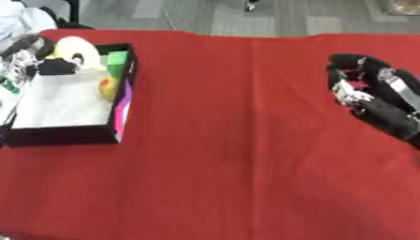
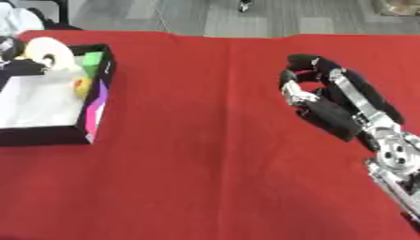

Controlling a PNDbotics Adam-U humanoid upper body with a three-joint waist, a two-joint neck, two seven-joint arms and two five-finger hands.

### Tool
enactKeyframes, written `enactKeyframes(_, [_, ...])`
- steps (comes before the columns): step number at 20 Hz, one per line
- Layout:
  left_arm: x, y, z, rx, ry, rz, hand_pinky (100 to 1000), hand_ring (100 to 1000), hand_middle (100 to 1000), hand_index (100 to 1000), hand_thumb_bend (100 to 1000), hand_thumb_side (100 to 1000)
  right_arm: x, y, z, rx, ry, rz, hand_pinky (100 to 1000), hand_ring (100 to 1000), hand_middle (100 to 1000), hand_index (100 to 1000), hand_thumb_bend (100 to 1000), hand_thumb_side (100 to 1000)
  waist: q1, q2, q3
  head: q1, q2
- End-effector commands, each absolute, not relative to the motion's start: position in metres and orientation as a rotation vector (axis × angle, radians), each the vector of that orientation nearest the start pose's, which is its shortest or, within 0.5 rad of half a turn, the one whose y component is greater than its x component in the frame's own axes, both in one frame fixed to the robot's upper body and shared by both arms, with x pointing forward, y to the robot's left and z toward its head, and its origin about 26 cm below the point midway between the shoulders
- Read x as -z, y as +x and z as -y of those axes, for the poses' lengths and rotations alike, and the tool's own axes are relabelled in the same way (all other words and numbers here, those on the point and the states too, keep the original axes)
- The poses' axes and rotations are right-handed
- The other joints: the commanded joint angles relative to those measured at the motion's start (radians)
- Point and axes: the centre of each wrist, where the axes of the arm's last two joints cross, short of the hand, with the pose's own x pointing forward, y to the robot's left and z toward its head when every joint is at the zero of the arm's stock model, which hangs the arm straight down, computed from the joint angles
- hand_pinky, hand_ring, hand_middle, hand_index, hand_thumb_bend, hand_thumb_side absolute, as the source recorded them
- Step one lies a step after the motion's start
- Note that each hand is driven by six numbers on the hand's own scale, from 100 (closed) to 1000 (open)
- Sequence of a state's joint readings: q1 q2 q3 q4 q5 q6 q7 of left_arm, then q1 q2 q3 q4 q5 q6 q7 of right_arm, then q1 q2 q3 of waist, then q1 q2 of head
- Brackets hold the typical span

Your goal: Pick up the objects with one hand, pass them to the other hand, and then place them into the box on the other side of the table.

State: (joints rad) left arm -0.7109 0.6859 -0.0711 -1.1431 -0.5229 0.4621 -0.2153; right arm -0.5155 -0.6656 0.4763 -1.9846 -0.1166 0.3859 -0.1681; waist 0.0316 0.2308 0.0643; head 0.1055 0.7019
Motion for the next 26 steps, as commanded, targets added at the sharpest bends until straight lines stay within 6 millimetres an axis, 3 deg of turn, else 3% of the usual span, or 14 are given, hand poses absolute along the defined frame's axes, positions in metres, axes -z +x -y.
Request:
enactKeyframes(1, [-0.221, 0.420, -0.394, 0.616, 1.052, 1.144, 886, 862, 784, 877, 464, 847, -0.220, 0.296, 0.197, -0.825, -0.244, 1.914, 649, 829, 803, 889, 100, 731, -0.013, 0.003, -0.002, -0.005, -0.010])
enactKeyframes(12, [-0.224, 0.417, -0.394, 0.610, 1.084, 1.145, 883, 859, 773, 859, 450, 822, -0.219, 0.296, 0.200, -0.813, -0.256, 1.921, 650, 828, 800, 890, 100, 743, -0.015, 0.003, -0.004, -0.006, -0.008])
enactKeyframes(13, [-0.225, 0.417, -0.394, 0.605, 1.085, 1.151, 881, 857, 768, 847, 365, 819, -0.219, 0.296, 0.200, -0.812, -0.258, 1.922, 649, 828, 800, 890, 100, 739, -0.014, 0.003, -0.005, -0.007, -0.005])
enactKeyframes(15, [-0.228, 0.416, -0.392, 0.580, 1.088, 1.177, 890, 875, 793, 861, 239, 944, -0.219, 0.296, 0.201, -0.806, -0.263, 1.926, 651, 829, 808, 892, 100, 719, -0.014, 0.002, -0.005, -0.015, -0.001])
enactKeyframes(18, [-0.237, 0.412, -0.387, 0.511, 1.104, 1.257, 893, 876, 794, 859, 179, 1000, -0.222, 0.297, 0.208, -0.798, -0.321, 1.958, 654, 831, 811, 892, 100, 696, -0.017, 0.000, -0.006, -0.034, 0.005])
enactKeyframes(19, [-0.240, 0.411, -0.386, 0.496, 1.105, 1.282, 892, 872, 789, 850, 100, 1000, -0.222, 0.297, 0.210, -0.796, -0.337, 1.965, 653, 832, 814, 893, 100, 689, -0.017, 0.000, -0.006, -0.038, 0.006])
enactKeyframes(22, [-0.254, 0.403, -0.374, 0.461, 1.112, 1.456, 858, 793, 742, 769, 100, 902, -0.228, 0.298, 0.222, -0.738, -0.375, 2.013, 646, 834, 838, 910, 100, 682, -0.021, -0.002, -0.008, -0.078, 0.017])
enactKeyframes(24, [-0.255, 0.399, -0.368, 0.452, 1.116, 1.521, 858, 793, 742, 769, 100, 902, -0.230, 0.298, 0.227, -0.700, -0.369, 2.034, 646, 834, 838, 910, 100, 682, -0.023, -0.002, -0.008, -0.092, 0.020])
enactKeyframes(25, [-0.256, 0.397, -0.366, 0.449, 1.109, 1.546, 822, 753, 691, 741, 100, 741, -0.230, 0.298, 0.228, -0.686, -0.365, 2.042, 644, 835, 833, 903, 100, 734, -0.024, -0.002, -0.010, -0.096, 0.020])
enactKeyframes(26, [-0.258, 0.393, -0.356, 0.437, 1.056, 1.647, 803, 734, 662, 725, 100, 662, -0.230, 0.299, 0.234, -0.639, -0.361, 2.074, 645, 831, 829, 902, 100, 716, -0.028, -0.002, -0.014, -0.105, 0.022])
